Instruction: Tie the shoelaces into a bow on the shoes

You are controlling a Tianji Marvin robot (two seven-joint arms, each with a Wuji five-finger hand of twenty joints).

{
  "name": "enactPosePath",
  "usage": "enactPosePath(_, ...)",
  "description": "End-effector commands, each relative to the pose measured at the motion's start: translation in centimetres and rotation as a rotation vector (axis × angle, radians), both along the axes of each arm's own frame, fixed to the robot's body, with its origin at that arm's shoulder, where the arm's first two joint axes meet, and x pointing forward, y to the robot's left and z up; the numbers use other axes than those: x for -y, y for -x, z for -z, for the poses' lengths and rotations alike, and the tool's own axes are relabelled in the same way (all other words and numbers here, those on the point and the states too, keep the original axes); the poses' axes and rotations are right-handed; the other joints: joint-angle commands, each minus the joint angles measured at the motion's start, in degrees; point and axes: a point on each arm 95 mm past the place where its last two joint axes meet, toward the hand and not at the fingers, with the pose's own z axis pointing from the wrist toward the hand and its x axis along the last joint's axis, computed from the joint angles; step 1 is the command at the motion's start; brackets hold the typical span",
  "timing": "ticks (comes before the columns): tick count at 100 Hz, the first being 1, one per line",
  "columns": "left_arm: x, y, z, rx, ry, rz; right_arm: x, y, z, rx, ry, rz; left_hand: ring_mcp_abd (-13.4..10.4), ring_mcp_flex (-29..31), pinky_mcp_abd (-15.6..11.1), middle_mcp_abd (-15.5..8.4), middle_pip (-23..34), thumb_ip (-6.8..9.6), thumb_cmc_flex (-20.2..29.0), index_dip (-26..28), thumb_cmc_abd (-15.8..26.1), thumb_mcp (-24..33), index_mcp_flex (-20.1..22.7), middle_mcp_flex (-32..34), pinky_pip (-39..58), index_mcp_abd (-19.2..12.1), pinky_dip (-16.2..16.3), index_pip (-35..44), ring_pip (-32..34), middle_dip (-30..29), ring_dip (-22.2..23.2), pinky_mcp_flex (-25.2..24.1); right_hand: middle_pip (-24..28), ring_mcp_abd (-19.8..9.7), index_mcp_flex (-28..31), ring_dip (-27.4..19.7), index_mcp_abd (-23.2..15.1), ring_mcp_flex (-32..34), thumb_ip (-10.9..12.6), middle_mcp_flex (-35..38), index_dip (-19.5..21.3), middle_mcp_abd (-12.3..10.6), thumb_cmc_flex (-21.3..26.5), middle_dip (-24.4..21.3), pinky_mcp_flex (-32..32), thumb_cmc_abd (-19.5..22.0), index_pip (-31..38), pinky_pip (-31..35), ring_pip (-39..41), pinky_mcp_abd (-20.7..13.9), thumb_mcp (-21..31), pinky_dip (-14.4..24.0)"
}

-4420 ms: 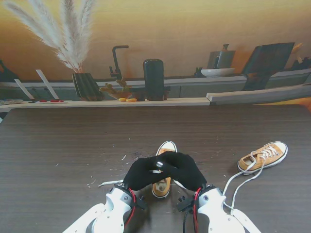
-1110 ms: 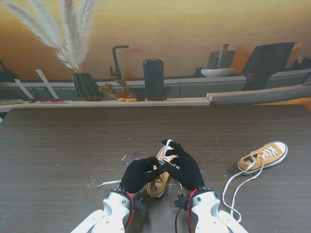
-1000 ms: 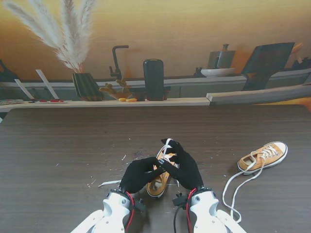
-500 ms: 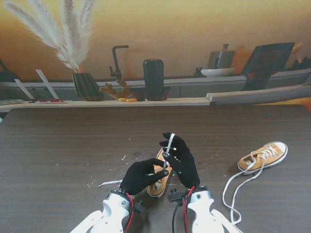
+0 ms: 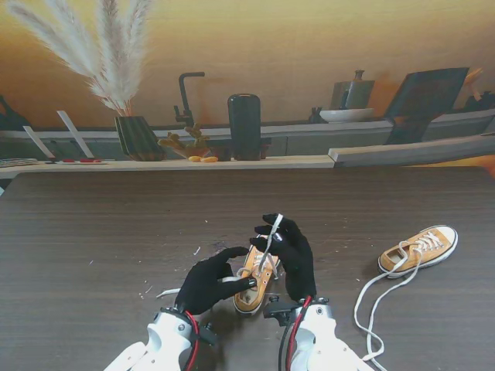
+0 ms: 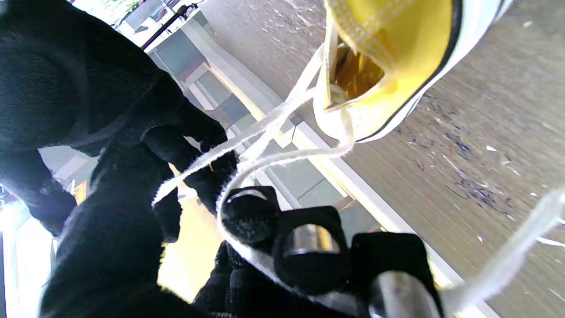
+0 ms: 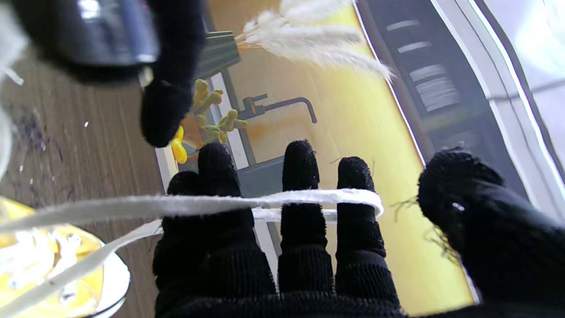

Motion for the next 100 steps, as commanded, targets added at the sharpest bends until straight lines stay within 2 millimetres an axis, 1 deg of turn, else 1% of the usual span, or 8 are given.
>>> enactPosePath(1,-0.1,0.2,-0.1,-0.009,-0.008,0.002,-0.4,0.2,-0.7,0.018,-0.01,-0.017,-0.88,2.32,-9.67,-1.49,-0.27,-0.36,-1.1,-1.16,-0.33,-2.05,-1.0,-0.08,14.62,0.8,0.66,-0.43,3.76,-0.04,0.84,2.18,1.34,2.14,2.24,2.74,-0.94,3.06,-0.15,2.16,1.78,0.44,2.05,0.47,1.77,-1.47,1.37,2.22,2.19,-3.43,2.16,-0.52)
enactPosePath(18,-0.8,0.3,-0.4,-0.004,-0.003,-0.03,-0.2,0.4,-0.9,-0.003,-0.06,-0.03,0.41,2.32,-8.89,-0.8,-0.13,0.51,-0.48,-0.98,0.8,-1.52,0.35,0.46,14.62,0.53,1.27,0.38,4.04,-0.22,0.82,2.14,6.48,3.35,5.75,16.36,0.71,11.81,-0.14,8.18,2.81,2.92,2.87,1.96,10.87,-2.17,2.58,8.98,11.22,1.91,2.3,0.69)
enactPosePath(40,-1.2,0.3,-0.7,0.003,0.003,-0.049,-0.2,0.5,-0.8,-0.043,-0.087,-0.057,0.53,2.33,-8.05,-0.45,0.09,1.15,-0.18,-0.74,1.45,-0.94,1.14,1.05,14.62,0.22,1.56,1.07,4.2,-0.33,0.75,2.11,17.87,0.14,9.08,47.51,3.81,20.75,-0.08,16.57,2.74,3.54,3.62,6.18,27.47,-3.07,2.97,21.86,31.79,10.62,3.25,5.2)
enactPosePath(49,-1.4,0.3,-0.8,0.005,0.004,-0.059,-0.2,0.4,-0.7,-0.053,-0.094,-0.069,0.6,2.33,-7.78,-0.39,0.15,1.31,-0.1,-0.67,1.56,-0.76,1.36,1.2,14.62,0.3,1.65,1.27,4.28,-0.36,0.73,2.11,21.86,-2.9,11.15,50.1,4.45,22.37,-0.07,21.84,2.35,2.22,4.05,8.94,33.9,-3.61,2.79,26.85,44.1,12.81,3.87,6.76)
enactPosePath(63,-1.8,0.1,-0.9,0.011,0.011,-0.077,-0.2,0.4,-0.6,-0.063,-0.097,-0.098,0.77,2.33,-7.4,-0.3,0.33,1.54,-0.2,-0.49,1.99,-0.47,1.97,1.6,14.62,0.13,1.92,1.73,4.47,-0.41,0.7,2.13,29.95,-12.64,14.08,53.83,4.26,23.55,-3.12,27.75,-2.45,-0.24,4.75,15.24,45.07,-4.38,4.05,37.85,66.67,15.9,3.4,10.93)
enactPosePath(75,-2.3,-0.1,-1.2,0.026,0.027,-0.093,-0.2,0.3,-0.4,-0.051,-0.044,-0.1,1.05,2.33,-6.97,-0.05,0.56,1.79,-0.28,-0.26,2.46,-0.11,2.76,2.11,14.62,-0.07,2.15,2.28,4.64,-0.44,0.67,2.12,36.35,-26.91,16.56,64.68,2.21,24.19,-5.86,30.52,-6.09,-2.55,4.88,23.23,50.15,-4.03,7.14,56.26,79.9,4.97,1.01,28.03)
enactPosePath(85,-2.9,-0.4,-1.8,0.044,0.044,-0.105,0.0,0.2,-0.2,-0.032,0.03,-0.106,1.32,2.32,-6.48,0.2,0.77,2.07,-0.17,0.01,2.86,0.41,3.64,2.6,14.62,-0.41,2.39,2.93,4.82,-0.47,0.65,2.11,38.29,-35.12,18.64,69.85,1.62,24.7,-4.2,32.16,-4.31,-4.11,3.03,27.29,51.32,-2.15,5.19,63.75,83.96,-1.94,-1.56,30.8)
enactPosePath(100,-3.9,-1.0,-3.2,0.062,0.08,-0.088,0.2,-0.1,0.2,-0.009,0.134,-0.116,1.88,2.31,-4.07,0.29,2.77,2.83,-0.2,0.81,3.31,2.75,5.83,4.65,14.62,-0.84,3.05,4.7,5.32,-0.53,0.41,2.01,38.1,-39.05,19.06,72.56,1.25,24.56,-0.66,31.6,1.4,-4.17,1.15,28.89,52.17,-1.76,1.34,66.38,85.98,-6.13,-2.29,34.56)
